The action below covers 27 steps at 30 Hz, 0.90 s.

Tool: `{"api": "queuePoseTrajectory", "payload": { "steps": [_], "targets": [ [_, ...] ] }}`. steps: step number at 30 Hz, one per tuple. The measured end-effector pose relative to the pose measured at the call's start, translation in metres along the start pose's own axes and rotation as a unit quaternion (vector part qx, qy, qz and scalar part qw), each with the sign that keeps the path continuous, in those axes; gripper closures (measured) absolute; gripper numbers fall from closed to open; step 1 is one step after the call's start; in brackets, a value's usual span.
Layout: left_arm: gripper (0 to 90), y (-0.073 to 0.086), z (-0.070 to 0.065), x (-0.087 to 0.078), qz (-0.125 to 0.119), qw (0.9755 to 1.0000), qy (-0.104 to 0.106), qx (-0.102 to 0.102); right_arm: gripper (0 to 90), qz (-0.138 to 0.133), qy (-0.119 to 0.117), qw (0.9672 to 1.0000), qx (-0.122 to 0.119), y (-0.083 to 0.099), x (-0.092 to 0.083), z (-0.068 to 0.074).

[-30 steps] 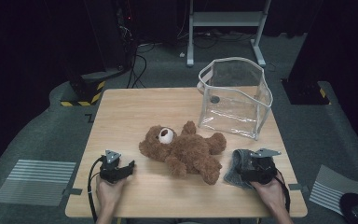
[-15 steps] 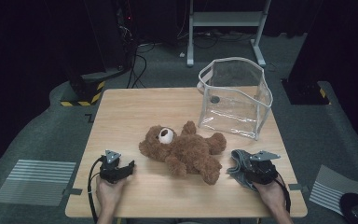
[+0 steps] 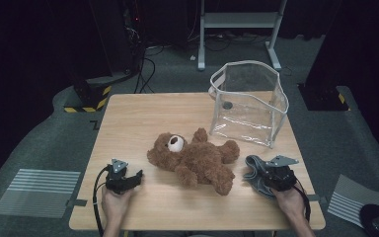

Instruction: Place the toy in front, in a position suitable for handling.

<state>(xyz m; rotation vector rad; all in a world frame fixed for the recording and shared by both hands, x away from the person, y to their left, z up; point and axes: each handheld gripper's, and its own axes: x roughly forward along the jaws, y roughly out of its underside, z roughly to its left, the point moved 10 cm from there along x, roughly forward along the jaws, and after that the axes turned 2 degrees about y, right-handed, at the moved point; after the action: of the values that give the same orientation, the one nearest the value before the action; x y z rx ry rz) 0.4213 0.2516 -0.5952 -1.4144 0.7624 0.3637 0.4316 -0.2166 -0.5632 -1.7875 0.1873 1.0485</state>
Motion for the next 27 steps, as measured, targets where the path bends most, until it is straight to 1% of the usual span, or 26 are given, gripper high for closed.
{"api": "queuePoseTrajectory", "payload": {
  "steps": [1,3,4,6,7,8,11,12,13,14,15,16,18,19,20,21,22,23,25,26,27],
  "targets": [
    [28.3,0.000,0.000,0.000,0.000,1.0000,0.000,0.000,76.8,-0.010,-0.006,0.9999,-0.008,-0.010,-0.005,0.003],
    [28.3,0.000,0.000,0.000,0.000,1.0000,0.000,0.000,76.8,-0.020,-0.011,0.9996,-0.017,-0.022,-0.010,0.005],
    [28.3,0.000,0.000,0.000,0.000,1.0000,0.000,0.000,76.8,-0.020,-0.011,0.9996,-0.017,-0.022,-0.010,0.005],
    [28.3,0.000,0.000,0.000,0.000,1.0000,0.000,0.000,76.8,-0.031,-0.019,0.9991,-0.023,-0.034,-0.014,0.008],
    [28.3,0.000,0.000,0.000,0.000,1.0000,0.000,0.000,76.7,-0.040,-0.026,0.9985,-0.028,-0.045,-0.016,0.011],
    [28.3,0.000,0.000,0.000,0.000,1.0000,0.000,0.000,76.7,-0.040,-0.026,0.9985,-0.028,-0.045,-0.016,0.011],
    [28.3,0.000,0.000,0.000,0.000,1.0000,0.000,0.000,76.7,-0.051,-0.034,0.9975,-0.037,-0.061,-0.016,0.015],
    [28.3,0.000,0.000,0.000,0.000,1.0000,0.000,0.000,76.6,-0.056,-0.043,0.9966,-0.041,-0.071,-0.015,0.018],
    [28.3,0.000,0.000,0.000,0.000,1.0000,0.000,0.000,76.6,-0.056,-0.043,0.9966,-0.041,-0.071,-0.015,0.018],
    [28.3,0.000,0.000,0.000,-0.001,1.0000,-0.001,-0.001,76.5,-0.063,-0.056,0.9956,-0.041,-0.080,-0.014,0.023],
    [28.3,0.000,0.000,0.000,0.000,1.0000,-0.001,0.000,76.5,-0.063,-0.056,0.9956,-0.041,-0.080,-0.014,0.023],
    [28.3,0.000,0.000,0.000,0.000,1.0000,0.000,0.000,76.5,-0.072,-0.073,0.9940,-0.036,-0.089,-0.014,0.027],
    [28.3,0.000,0.000,0.000,0.000,1.0000,-0.001,0.000,76.4,-0.079,-0.080,0.9928,-0.040,-0.097,-0.013,0.030],
    [28.3,0.000,0.000,0.000,0.000,1.0000,-0.001,0.000,76.5,-0.081,-0.085,0.9923,-0.040,-0.101,-0.012,0.032],
    [28.3,0.000,0.000,0.000,0.000,1.0000,-0.001,0.000,76.5,-0.081,-0.085,0.9923,-0.040,-0.101,-0.012,0.032],
    [28.3,0.000,0.000,0.000,0.000,1.0000,-0.001,0.000,76.5,-0.081,-0.094,0.9913,-0.043,-0.108,-0.008,0.037],
    [28.3,0.000,0.000,0.000,0.000,1.0000,-0.001,-0.001,76.5,-0.081,-0.094,0.9913,-0.043,-0.108,-0.008,0.037],
    [28.3,0.000,0.000,0.000,0.000,1.0000,-0.001,-0.001,76.5,-0.074,-0.099,0.9913,-0.047,-0.113,-0.001,0.041],
    [28.3,0.000,0.000,0.000,0.000,1.0000,-0.001,-0.001,76.4,-0.066,-0.106,0.9910,-0.048,-0.116,0.007,0.045],
    [28.3,0.000,0.000,0.000,0.000,1.0000,-0.001,-0.001,76.4,-0.066,-0.106,0.9910,-0.048,-0.116,0.007,0.045],
    [28.3,0.000,0.000,0.000,0.000,1.0000,-0.002,-0.001,76.4,-0.054,-0.113,0.9908,-0.052,-0.115,0.017,0.049]
  ]
}}
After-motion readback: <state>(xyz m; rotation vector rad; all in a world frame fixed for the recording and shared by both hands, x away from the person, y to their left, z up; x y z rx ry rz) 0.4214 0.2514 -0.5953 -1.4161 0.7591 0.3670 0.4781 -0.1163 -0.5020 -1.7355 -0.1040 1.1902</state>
